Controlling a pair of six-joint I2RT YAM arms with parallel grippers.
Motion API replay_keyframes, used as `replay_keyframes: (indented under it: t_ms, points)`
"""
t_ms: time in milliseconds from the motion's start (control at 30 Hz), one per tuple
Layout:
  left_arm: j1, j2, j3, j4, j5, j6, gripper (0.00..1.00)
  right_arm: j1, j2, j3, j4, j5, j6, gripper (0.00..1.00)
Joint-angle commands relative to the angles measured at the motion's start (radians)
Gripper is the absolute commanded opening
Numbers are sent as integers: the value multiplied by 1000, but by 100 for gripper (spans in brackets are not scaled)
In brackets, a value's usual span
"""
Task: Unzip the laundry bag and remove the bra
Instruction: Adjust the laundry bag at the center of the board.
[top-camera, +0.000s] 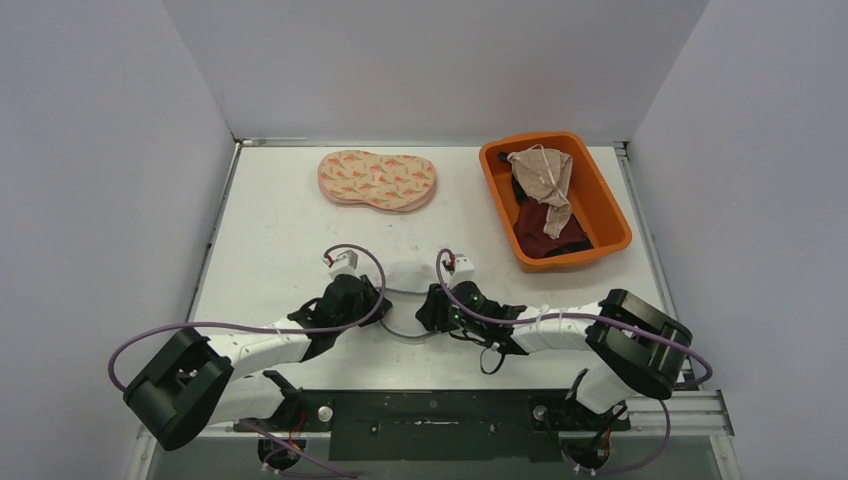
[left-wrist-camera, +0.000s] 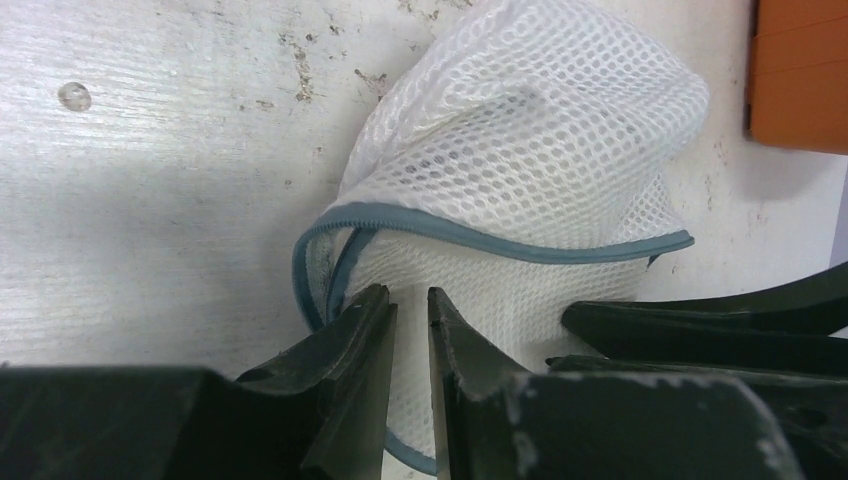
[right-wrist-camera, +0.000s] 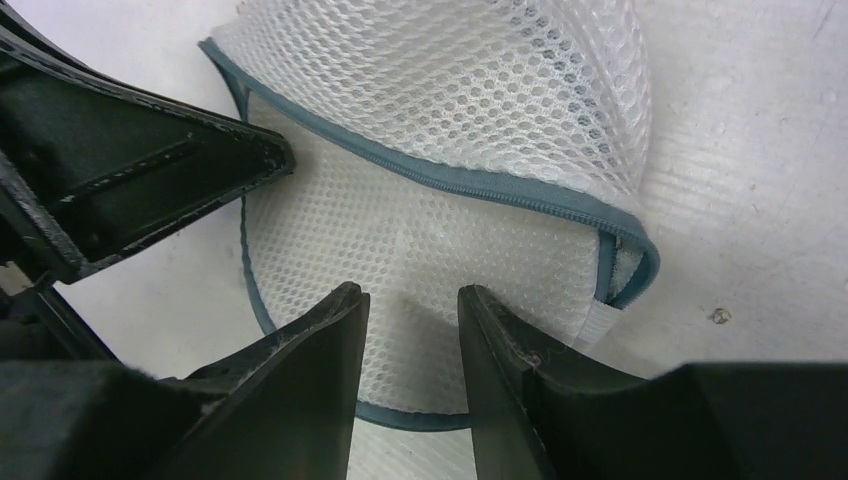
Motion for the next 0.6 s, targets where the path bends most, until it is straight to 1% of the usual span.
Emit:
replay_keyframes:
  t_ms: [0,200,300,400,467,567]
  points:
    - [-4,34,-27,46,-32,4,19,3,44,-30,81,39,12,40]
    - [-3,40,-28,34,-9,11,19,5,72,-60,103,28,13,40]
    - [-2,13,-15,14,7,11,20,13,22,-51,73,36,-1,41]
    - [-2,-36,3,-32,19,9,21,29,-59,-28,-9,67,-26,45]
    - [-2,-79,12,-71,26,6,26,34,-121,-14,-65,76,-37,48]
    - [-3,-161,23,-126,39,4,39,41,-226,1,-142,86,-55,53]
